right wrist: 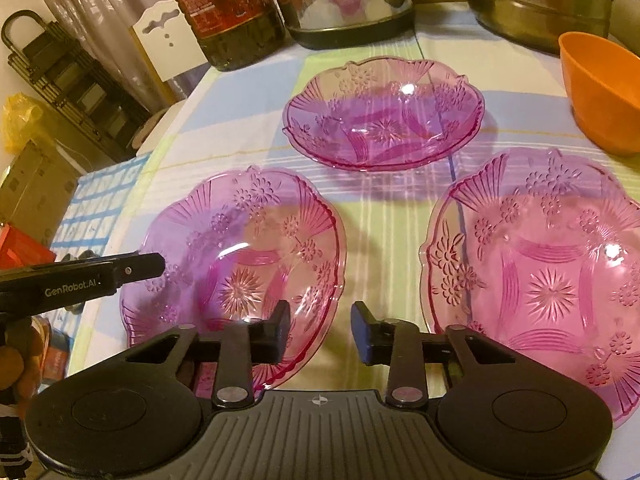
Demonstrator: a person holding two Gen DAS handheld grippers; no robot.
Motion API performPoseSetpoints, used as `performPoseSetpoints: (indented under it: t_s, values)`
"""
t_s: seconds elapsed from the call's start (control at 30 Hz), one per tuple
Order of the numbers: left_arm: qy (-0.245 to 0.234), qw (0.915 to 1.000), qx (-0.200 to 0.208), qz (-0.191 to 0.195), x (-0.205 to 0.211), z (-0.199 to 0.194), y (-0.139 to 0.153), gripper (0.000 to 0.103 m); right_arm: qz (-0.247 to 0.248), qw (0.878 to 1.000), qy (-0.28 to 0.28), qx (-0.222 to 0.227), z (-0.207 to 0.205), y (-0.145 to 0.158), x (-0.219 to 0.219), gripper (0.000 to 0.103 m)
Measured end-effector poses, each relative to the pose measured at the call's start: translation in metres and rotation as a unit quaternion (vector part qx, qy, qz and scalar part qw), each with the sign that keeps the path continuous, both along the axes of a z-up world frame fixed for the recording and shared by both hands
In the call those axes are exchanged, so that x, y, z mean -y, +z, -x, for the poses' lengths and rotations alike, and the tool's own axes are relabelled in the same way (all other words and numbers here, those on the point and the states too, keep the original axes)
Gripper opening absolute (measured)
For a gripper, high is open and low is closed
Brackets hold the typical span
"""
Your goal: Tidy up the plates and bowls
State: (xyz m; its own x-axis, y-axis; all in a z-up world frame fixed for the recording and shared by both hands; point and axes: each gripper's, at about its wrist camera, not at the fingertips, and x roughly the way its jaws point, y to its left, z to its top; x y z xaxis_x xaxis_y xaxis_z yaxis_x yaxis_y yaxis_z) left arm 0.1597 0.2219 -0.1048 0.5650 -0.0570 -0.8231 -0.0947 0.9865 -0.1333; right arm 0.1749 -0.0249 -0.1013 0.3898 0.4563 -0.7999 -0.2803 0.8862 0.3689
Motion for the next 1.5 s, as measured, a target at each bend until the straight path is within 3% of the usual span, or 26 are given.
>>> performPoseSetpoints:
  t_s: [0.2,0.43,0.7,1.0,1.5]
  values:
    - [0.009,1.0000,-0.002,0.001,-0.004,0.003,-0.001,0.009,-0.003,1.000,-0.010,-0.007,-0.001,-0.002,0.000,0.014]
    - [0.015,0.9999,0.001,-0.004,-0.002,0.010,0.010,0.008,-0.005,1.000,-0.007,-0.004,0.004,0.005,0.000,0.014]
    - [0.014,0.9997,0.018,-0.010,0.010,0.026,0.048,0.008,-0.021,1.000,-0.015,0.015,0.016,0.039,0.015,0.013]
    - [-0.015,0.9987,0.049,-0.006,0.060,0.029,0.090,0.008,-0.016,0.998,-0.044,0.044,0.031,0.080,0.060,0.013]
    - [-0.066,0.9959,0.056,0.026,0.162,0.015,0.093,0.008,0.008,0.992,-0.119,0.050,0.039,0.094,0.163,0.013]
